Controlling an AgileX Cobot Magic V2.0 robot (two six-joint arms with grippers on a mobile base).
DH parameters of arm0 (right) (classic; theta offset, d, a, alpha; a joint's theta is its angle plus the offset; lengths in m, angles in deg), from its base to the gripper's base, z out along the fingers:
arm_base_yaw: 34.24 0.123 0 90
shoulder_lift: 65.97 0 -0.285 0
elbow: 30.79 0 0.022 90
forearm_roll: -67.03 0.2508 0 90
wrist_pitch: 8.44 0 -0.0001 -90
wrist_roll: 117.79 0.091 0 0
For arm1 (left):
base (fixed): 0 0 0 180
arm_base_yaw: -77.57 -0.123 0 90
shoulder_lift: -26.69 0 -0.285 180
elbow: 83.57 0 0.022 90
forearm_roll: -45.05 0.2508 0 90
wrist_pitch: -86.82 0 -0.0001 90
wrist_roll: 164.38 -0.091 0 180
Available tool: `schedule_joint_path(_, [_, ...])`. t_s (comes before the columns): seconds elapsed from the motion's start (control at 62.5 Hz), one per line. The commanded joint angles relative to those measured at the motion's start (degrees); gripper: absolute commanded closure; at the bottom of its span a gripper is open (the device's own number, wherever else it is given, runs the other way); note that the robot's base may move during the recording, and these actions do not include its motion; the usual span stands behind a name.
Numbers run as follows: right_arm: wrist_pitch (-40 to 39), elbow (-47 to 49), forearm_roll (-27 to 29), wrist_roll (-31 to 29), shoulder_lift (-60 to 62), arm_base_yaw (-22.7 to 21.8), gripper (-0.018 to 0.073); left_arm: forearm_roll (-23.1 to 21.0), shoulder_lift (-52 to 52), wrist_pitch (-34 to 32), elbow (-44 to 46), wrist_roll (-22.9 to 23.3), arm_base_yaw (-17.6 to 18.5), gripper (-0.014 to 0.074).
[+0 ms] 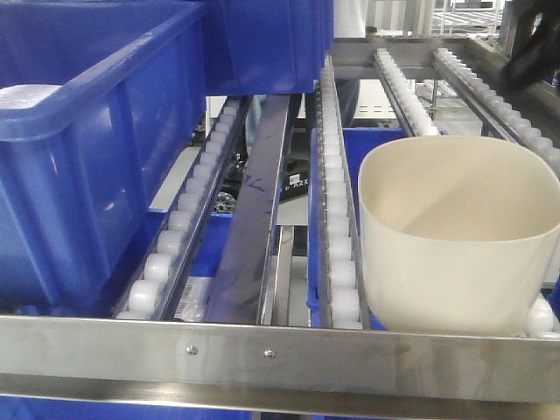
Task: Move white bin to right shelf second layer
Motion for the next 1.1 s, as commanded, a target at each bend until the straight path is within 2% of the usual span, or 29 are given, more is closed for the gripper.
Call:
schedule_joint_path(0.0, [-5.5,-0.1,0.0,-0.1,6.7,-2.0,0.0331,-0.3,-0.8,-5.0,-1.9,0.4,0.2,0.0512])
schedule_joint_path(0.112, [-7.3,-4.3,0.0,-0.1,15.2,-5.6,0.0522,-0.3,-0.8,-5.0,-1.9,0.4,0.2,0.0512])
schedule_joint_path(0.16, [-8.0,-6.4,0.0,-0.1,18.3,-7.0,0.0497,-0.3,-0.8,-5.0,-1.9,0.4,0.2,0.0512])
schedule_joint_path(0.288, [-9.6,-12.9,0.0,-0.1,27.5,-9.7,0.0503,-0.3,-0.8,-5.0,-1.9,0.4,0.2,0.0512])
schedule_joint_path(0.512, [-12.0,-20.0,0.0,-0.1,37.9,-10.5,0.0503,-0.3,-0.8,-5.0,-1.9,0.4,0.2,0.0512])
schedule_joint_path(1.089, [-11.4,-20.3,-0.1,-0.1,39.3,-10.4,0.0503,-0.3,-0.8,-5.0,-1.9,0.4,0.2,0.0512])
